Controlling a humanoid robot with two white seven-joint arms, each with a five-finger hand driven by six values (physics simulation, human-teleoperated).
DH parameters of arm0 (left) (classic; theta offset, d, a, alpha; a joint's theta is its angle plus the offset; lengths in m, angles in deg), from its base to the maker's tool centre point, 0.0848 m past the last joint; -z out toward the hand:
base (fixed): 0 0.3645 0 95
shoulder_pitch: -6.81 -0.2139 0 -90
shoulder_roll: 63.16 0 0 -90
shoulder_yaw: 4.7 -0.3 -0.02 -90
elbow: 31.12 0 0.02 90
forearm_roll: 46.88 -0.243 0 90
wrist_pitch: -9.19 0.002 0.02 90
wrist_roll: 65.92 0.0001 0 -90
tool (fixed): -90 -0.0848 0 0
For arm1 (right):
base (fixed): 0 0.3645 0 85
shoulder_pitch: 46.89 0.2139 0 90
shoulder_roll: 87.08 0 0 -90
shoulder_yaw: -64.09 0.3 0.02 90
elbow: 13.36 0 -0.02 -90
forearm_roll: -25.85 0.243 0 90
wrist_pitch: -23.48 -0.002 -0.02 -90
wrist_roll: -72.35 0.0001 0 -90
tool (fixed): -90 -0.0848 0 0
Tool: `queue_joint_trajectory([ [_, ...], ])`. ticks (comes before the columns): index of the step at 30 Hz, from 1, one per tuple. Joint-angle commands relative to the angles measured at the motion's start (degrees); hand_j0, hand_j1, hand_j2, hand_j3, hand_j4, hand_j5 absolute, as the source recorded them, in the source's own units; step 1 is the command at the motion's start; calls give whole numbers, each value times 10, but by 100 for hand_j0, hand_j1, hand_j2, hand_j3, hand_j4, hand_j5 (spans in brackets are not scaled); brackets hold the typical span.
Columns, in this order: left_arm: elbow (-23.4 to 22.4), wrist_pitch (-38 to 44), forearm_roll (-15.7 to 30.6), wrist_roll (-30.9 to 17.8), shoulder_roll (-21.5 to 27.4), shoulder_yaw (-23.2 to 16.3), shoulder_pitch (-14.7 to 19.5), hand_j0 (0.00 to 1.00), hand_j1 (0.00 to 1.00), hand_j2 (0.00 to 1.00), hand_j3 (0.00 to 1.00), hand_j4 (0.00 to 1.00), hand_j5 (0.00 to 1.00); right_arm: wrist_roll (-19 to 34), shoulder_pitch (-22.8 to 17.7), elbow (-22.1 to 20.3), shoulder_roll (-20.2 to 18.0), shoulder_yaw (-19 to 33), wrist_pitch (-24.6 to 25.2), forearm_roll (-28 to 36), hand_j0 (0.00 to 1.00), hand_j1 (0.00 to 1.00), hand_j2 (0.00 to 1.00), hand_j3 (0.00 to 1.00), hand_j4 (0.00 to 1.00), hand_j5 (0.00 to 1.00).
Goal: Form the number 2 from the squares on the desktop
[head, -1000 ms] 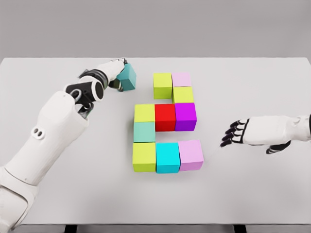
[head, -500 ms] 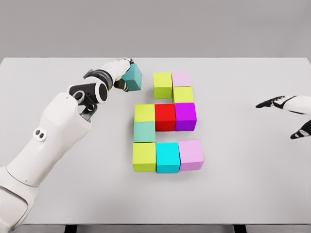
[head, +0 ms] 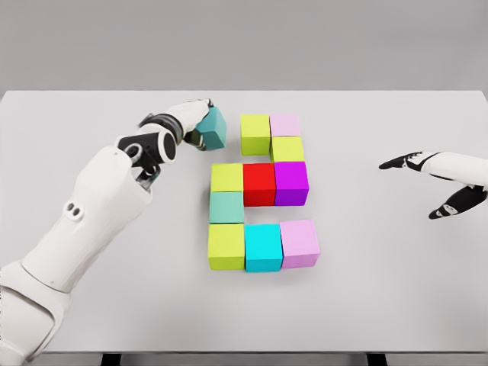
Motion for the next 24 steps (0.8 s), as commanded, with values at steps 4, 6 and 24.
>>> queue_joint_trajectory([
  [4,-13,-2,-2,1,-12,2,3,30,30,30,30,30,30,0,-3,-13,-1,0,2,4,100,100,100,100,100,100],
  [6,-15,-2,-2,1,-12,1,3,30,30,30,30,30,30,0,-5,-14,-1,0,2,4,100,100,100,100,100,100],
  [24,-48,-2,-2,1,-32,1,17,33,33,33,33,33,33,0,-5,-14,-1,0,2,3,100,100,100,100,100,100],
])
